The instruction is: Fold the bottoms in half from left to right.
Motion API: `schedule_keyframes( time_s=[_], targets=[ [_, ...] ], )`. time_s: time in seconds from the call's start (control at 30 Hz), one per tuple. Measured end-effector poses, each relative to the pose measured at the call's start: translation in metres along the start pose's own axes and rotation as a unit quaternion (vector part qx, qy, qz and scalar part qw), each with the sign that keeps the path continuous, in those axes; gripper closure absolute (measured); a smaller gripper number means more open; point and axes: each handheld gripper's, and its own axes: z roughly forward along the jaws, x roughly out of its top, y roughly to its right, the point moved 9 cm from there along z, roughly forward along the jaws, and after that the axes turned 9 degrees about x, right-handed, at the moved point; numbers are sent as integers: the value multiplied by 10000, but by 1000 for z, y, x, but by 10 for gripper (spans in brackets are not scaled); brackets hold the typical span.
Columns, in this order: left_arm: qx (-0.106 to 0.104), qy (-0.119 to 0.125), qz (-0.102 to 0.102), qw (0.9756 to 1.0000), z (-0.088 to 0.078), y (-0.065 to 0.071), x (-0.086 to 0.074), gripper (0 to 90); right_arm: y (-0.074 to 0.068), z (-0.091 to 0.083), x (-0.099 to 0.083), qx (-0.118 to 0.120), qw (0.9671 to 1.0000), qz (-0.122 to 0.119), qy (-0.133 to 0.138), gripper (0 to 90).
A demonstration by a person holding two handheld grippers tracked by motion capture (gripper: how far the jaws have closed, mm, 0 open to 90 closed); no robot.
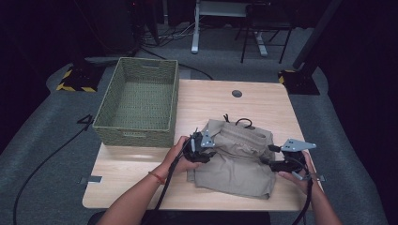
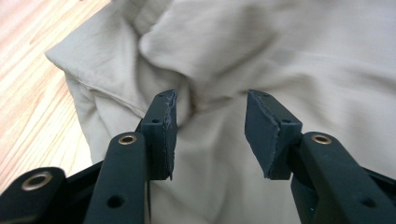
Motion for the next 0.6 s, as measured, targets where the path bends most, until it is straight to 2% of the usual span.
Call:
schedule_keyframes(
  time_s=[0.07, 0.13, 0.17, 0.2, 0.27, 0.4, 0.5, 0.53, 0.6],
  targets=[
    [-82, -3, 28, 10000, -12, 8, -7, 551, -2, -10, 16, -5, 9998, -28, 191, 269],
    [75, -130, 197, 9997, -21, 13, -17, 535, -4, -14, 31, -34, 9996, -122, 260, 236],
    [125, -190, 293, 9993, -25, 16, -22, 509, -5, -13, 38, -23, 9996, -171, 245, 232],
    [85, -222, 322, 9992, -29, 20, -27, 483, -5, -12, 43, -51, 9996, -230, 166, 222],
    [14, -200, 300, 9993, -36, 27, -37, 460, -2, -8, 53, -152, 9992, -371, 87, 217],
    [-94, -228, 265, 9993, -40, 37, -55, 451, 6, 4, 70, -2, 9998, -184, 87, 199],
    [-93, -333, 195, 9992, -35, 38, -67, 455, 17, 21, 73, -16, 9998, -93, -168, 183],
    [-97, -303, 152, 9994, -33, 37, -68, 446, 22, 29, 71, -21, 9995, -11, -302, 183],
    [-135, -236, -71, 9996, -32, 32, -69, 427, 27, 42, 64, 111, 9983, 196, -542, 180]
  ],
)
